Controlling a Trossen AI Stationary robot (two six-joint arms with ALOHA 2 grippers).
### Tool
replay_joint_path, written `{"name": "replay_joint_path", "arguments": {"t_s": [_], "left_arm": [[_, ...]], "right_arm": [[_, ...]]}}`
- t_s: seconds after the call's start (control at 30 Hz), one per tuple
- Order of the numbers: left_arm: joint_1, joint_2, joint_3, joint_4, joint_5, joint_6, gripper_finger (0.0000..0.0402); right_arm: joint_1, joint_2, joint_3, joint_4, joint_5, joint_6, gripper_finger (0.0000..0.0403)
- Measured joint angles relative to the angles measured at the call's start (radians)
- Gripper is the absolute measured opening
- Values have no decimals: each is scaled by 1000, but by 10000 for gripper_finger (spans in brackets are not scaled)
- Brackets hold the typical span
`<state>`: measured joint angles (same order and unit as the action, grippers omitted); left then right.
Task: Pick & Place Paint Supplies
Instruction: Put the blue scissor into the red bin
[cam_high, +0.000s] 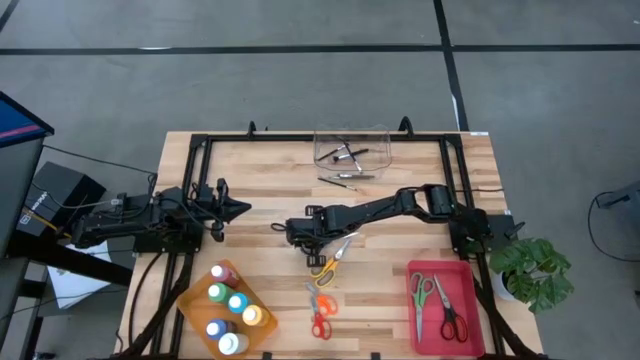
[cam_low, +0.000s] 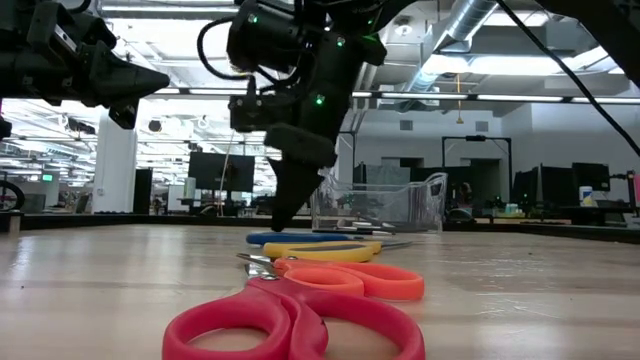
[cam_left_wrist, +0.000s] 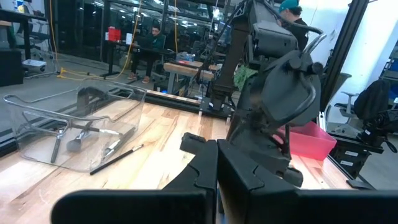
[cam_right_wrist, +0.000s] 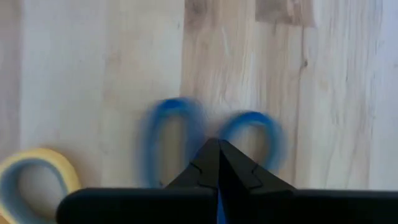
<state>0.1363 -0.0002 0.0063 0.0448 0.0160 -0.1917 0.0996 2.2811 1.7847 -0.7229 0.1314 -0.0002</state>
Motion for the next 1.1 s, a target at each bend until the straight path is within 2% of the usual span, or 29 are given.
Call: {"name": "replay_joint_path", "arguments": {"t_s": [0.63, 0.83, 0.93, 1.1], "left_arm": [[0, 0, 0, 0, 0, 0, 0], [0, 0, 0, 0, 0, 0, 0], [0, 0, 0, 0, 0, 0, 0], [0, 0, 0, -3, 0, 0, 0]], "right_arm": [[92, -222, 3, -64, 54, 3, 1], [100, -214, 4, -193, 97, 113, 3], [85, -173, 2, -263, 76, 120, 30], [56, -86, 2, -136, 49, 46, 108]]}}
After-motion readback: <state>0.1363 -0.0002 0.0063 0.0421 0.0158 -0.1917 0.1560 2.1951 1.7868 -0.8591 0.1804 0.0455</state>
